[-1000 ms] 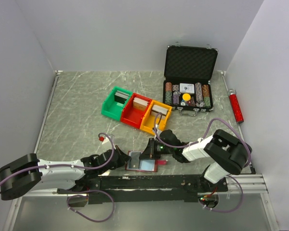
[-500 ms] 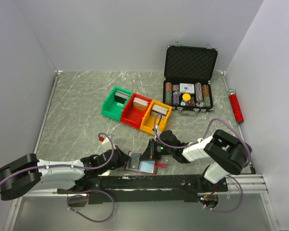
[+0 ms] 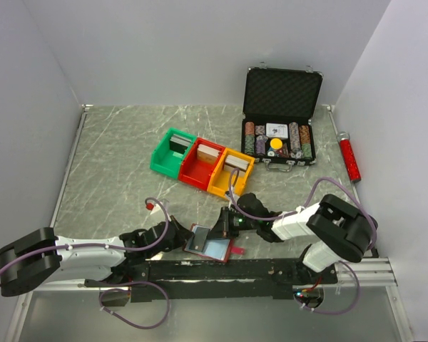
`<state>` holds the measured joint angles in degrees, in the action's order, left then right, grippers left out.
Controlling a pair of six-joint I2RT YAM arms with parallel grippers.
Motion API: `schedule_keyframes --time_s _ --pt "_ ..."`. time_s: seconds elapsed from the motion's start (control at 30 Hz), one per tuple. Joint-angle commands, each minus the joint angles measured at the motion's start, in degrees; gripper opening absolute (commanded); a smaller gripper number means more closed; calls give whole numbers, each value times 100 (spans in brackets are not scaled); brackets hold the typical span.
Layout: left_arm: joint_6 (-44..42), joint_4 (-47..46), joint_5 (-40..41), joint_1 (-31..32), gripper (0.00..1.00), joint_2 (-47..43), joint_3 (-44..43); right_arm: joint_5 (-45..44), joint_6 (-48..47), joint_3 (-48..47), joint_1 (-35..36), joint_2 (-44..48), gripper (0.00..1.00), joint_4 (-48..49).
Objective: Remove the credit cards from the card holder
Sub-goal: Remove the credit card from the card holder.
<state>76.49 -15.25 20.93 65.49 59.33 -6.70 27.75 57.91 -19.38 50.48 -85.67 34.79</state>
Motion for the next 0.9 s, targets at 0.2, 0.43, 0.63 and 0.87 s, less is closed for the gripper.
schedule_keyframes --time_s 0.2,0.43,0.63,0.87 --pt "296 1137 -36 95 1 79 151 301 -140 92 -20 314 0 90" --pt "437 1287 43 95 1 70 116 476 -289 39 -187 244 0 2" --pt "542 1393 113 95 1 79 99 723 -824 -276 -179 428 43 -734" --pt "753 1516 236 95 1 140 55 443 -1405 -488 -73 551 42 -2054"
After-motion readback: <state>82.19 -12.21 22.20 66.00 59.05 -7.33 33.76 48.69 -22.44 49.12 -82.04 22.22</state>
